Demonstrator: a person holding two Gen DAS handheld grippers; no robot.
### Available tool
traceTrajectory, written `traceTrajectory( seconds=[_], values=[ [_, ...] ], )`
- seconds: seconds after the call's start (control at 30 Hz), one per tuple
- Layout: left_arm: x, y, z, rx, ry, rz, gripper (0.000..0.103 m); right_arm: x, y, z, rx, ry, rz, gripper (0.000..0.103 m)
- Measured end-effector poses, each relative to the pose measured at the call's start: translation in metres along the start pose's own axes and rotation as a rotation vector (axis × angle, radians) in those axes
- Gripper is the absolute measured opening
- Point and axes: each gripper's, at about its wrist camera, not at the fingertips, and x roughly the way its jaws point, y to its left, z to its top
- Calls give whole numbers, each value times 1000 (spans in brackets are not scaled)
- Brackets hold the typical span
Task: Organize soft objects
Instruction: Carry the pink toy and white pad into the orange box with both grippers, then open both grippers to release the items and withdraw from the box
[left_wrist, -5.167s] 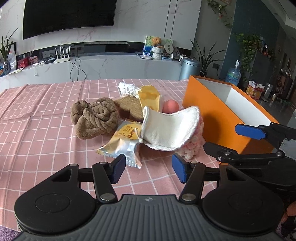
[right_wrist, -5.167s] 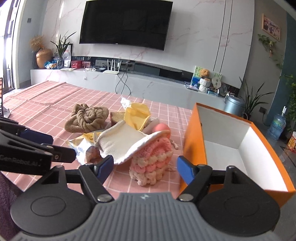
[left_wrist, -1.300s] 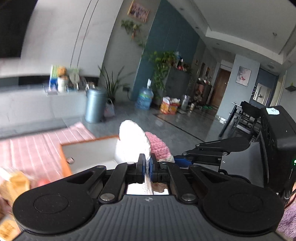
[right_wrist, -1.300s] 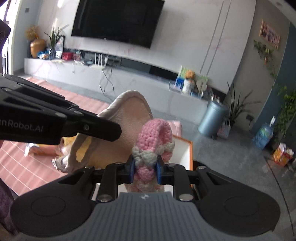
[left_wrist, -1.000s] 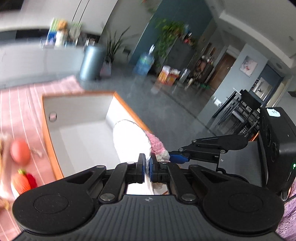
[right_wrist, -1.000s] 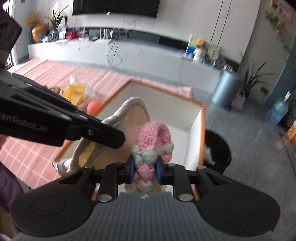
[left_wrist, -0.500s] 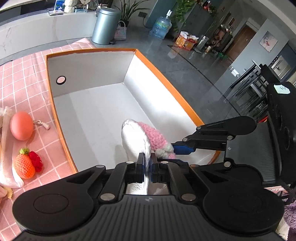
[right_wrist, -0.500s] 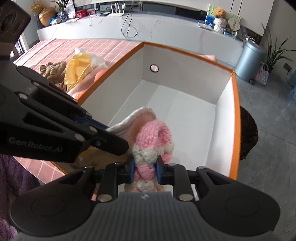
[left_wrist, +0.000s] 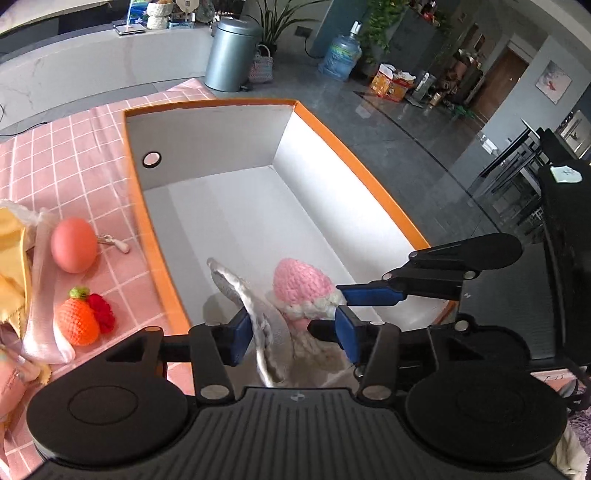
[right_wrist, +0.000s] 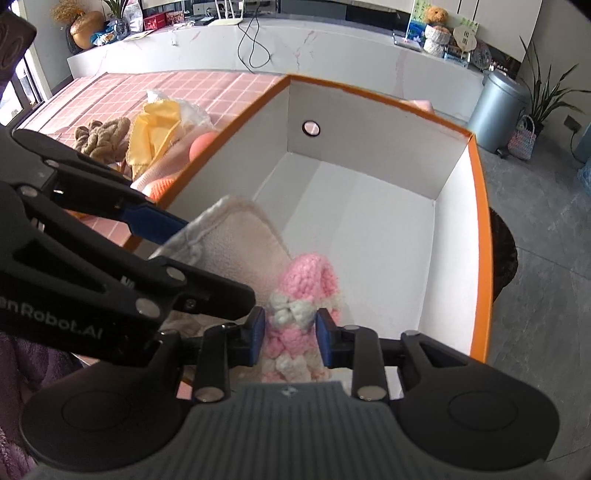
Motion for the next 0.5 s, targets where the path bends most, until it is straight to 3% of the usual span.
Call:
traceTrajectory(
  seconds=[0.2,0.27,0.5],
  values=[
    [-20,2,-6,1,-53,11,64,-18,6,1,-19,-31,-37,52],
    [-30,2,-8,1,-87,21,66,-26,9,1,-20,-55,-61,65],
    [-66,-8,-24,73,-256,127,69,-56,20,-1,-8,-145,-142,76]
  ],
)
